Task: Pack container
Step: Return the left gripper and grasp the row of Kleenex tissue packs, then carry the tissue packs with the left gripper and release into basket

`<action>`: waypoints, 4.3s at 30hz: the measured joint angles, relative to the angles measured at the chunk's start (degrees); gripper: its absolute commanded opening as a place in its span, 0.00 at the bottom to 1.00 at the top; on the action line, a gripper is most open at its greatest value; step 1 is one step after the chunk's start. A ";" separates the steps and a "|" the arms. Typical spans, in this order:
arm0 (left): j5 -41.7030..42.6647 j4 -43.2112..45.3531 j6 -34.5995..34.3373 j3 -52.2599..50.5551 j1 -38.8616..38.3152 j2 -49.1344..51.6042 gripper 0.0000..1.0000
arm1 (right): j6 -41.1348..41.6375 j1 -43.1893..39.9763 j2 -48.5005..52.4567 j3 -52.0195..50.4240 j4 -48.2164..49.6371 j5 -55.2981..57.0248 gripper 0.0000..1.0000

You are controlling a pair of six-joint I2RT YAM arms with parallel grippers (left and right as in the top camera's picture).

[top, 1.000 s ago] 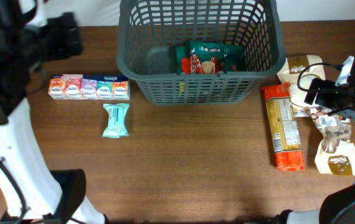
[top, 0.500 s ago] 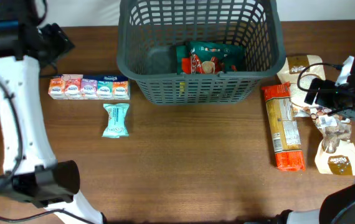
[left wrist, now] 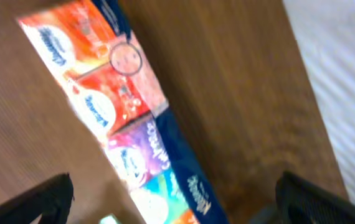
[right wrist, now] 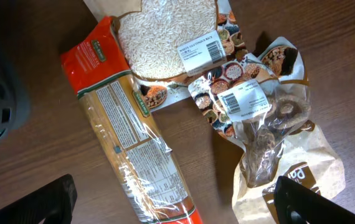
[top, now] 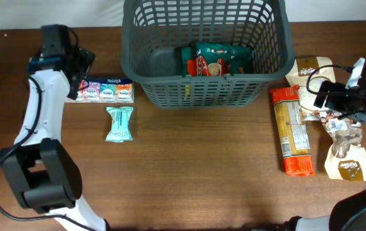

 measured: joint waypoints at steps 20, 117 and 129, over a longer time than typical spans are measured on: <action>2.62 4.15 -7.23 -1.81 0.00 12.15 0.96 | -0.02 0.00 0.02 0.00 -0.02 0.00 0.99; 32.24 -17.29 123.84 63.43 -26.82 29.90 0.29 | 0.02 0.00 0.02 0.00 0.00 0.00 0.99; 32.63 -18.97 113.83 63.54 -27.47 28.89 0.68 | 0.00 0.00 0.02 0.00 -0.02 0.00 0.99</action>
